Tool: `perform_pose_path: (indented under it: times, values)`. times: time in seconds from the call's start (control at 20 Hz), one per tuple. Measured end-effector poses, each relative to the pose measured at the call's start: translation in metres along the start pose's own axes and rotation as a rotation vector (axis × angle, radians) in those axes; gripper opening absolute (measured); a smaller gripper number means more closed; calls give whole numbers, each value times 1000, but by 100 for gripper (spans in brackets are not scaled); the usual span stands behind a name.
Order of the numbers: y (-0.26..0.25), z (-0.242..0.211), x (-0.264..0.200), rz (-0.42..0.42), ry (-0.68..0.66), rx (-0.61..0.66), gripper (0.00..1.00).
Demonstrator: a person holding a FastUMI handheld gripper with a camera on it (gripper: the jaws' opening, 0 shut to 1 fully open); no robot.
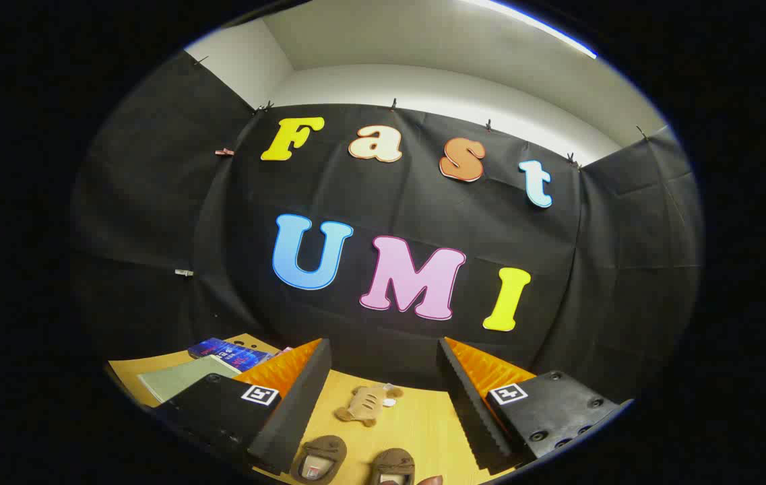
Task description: Open the storage box then place both shoes into the box .Put the left shoe in first, then the right shoe, with the right side of both shoes facing outward in a uniform manner.
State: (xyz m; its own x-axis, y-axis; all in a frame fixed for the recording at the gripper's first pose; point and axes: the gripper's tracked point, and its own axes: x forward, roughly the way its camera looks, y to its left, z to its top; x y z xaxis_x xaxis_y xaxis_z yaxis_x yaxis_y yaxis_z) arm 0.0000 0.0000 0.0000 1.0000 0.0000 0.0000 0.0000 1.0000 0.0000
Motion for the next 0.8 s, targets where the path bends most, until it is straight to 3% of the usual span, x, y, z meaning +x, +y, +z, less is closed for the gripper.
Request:
perform_pose_path:
  times: [0.8]
  values:
    - [24,-22,-5,67,61,-1,97]
